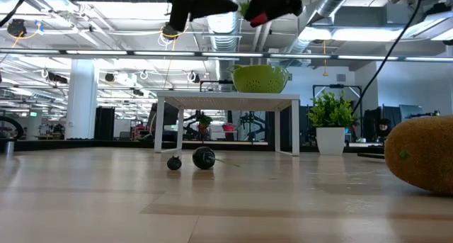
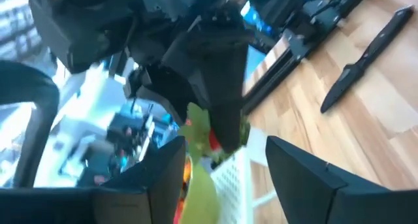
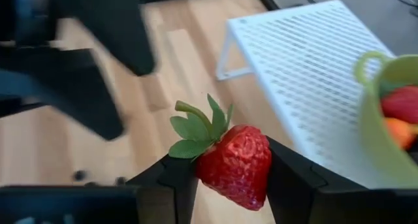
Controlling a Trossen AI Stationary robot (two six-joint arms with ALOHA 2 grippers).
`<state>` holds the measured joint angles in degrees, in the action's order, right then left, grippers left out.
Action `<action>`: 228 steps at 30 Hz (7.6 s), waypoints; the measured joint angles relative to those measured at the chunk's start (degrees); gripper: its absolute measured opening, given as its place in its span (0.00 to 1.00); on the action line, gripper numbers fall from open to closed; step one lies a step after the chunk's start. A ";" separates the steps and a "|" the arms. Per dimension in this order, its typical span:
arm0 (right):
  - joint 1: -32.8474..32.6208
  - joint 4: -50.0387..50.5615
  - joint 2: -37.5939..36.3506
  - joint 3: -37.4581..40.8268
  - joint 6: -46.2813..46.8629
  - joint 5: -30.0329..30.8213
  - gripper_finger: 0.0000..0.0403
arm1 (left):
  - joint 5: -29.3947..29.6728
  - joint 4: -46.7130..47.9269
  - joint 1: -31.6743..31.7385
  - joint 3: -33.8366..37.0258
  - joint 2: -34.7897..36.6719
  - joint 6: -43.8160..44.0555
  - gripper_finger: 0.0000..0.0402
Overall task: Pick & Place Fruit
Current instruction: Put the red strawberry into the green strainer bowl, then put the black blueberry into the green strainer bowl, then put the black plum into the green strainer bowl
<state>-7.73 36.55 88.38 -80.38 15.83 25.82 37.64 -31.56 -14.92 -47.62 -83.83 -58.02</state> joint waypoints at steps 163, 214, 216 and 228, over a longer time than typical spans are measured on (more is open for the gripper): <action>-18.92 -8.39 10.25 10.80 31.46 5.51 0.62 | -24.96 4.25 6.99 3.46 0.41 43.54 0.14; -18.00 -9.17 10.25 10.80 32.20 7.67 0.62 | -36.95 -2.26 40.02 -12.60 -14.67 47.99 0.17; -18.00 -9.17 10.25 10.80 32.20 7.67 0.62 | -36.95 -2.27 40.02 -12.60 -14.67 47.96 0.20; -18.00 -9.15 10.25 10.80 31.79 7.67 0.62 | -36.78 -1.71 40.01 -12.60 -12.91 47.74 0.38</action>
<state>-25.74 27.40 98.63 -69.58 47.62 33.50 0.86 -33.27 25.09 -60.23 -96.74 -10.28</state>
